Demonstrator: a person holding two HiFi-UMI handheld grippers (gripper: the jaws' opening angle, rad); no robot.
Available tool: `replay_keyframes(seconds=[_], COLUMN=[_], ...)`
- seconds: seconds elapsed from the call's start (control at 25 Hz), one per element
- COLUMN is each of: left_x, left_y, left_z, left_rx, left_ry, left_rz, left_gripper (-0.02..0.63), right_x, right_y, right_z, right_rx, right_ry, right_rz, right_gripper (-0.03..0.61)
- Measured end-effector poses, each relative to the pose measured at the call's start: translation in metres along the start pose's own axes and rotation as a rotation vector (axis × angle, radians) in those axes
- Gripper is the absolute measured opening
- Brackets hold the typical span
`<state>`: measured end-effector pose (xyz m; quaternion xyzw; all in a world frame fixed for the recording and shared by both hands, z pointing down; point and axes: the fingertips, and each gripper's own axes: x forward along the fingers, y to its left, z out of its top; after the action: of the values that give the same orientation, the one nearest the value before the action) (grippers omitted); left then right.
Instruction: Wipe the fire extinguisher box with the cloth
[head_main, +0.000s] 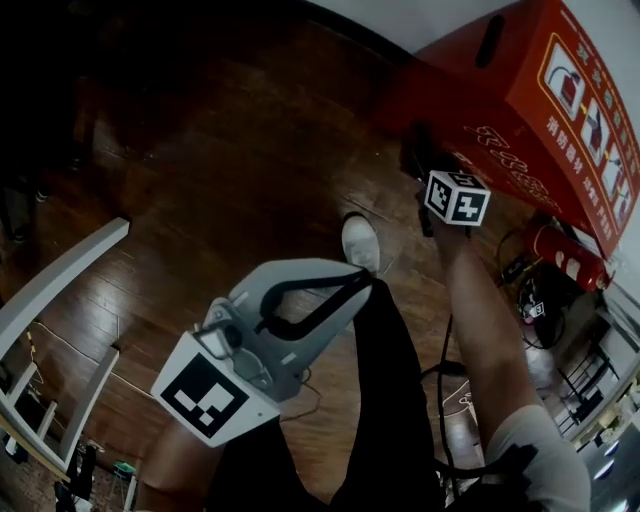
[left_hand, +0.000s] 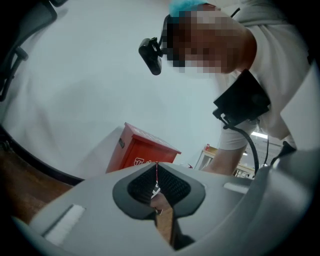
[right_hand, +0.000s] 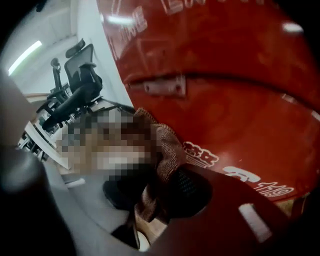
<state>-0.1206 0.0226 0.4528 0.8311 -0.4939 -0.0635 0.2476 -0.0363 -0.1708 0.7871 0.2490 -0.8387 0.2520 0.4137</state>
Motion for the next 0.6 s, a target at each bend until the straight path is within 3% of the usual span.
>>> replay_keyframes(seconds=[0.16, 0.32, 0.48, 0.6], left_x=[0.004, -0.013, -0.041, -0.071], left_y=[-0.004, -0.003, -0.01, -0.018], left_z=[-0.002, 0.02, 0.06, 0.093], left_rx=[0.01, 0.001, 0.004, 0.024], left_ry=[-0.017, -0.056, -0.102, -0.131], left_rz=[0.026, 0.057, 0.077, 0.085], left_gripper=[0.006, 0.005, 0.006, 0.005], right_x=[0.014, -0.022, -0.105, -0.18], right_y=[-0.016, 0.022, 0.081, 0.125], right_z=[-0.019, 0.0, 0.048, 0.109], right_rx=[0.015, -0.06, -0.275, -0.525], right_ry=[0.063, 0.077, 0.103, 0.118], right_rz=[-0.025, 0.023, 0.098, 0.153], right_gripper=[0.118, 0.118, 0.118, 0.118])
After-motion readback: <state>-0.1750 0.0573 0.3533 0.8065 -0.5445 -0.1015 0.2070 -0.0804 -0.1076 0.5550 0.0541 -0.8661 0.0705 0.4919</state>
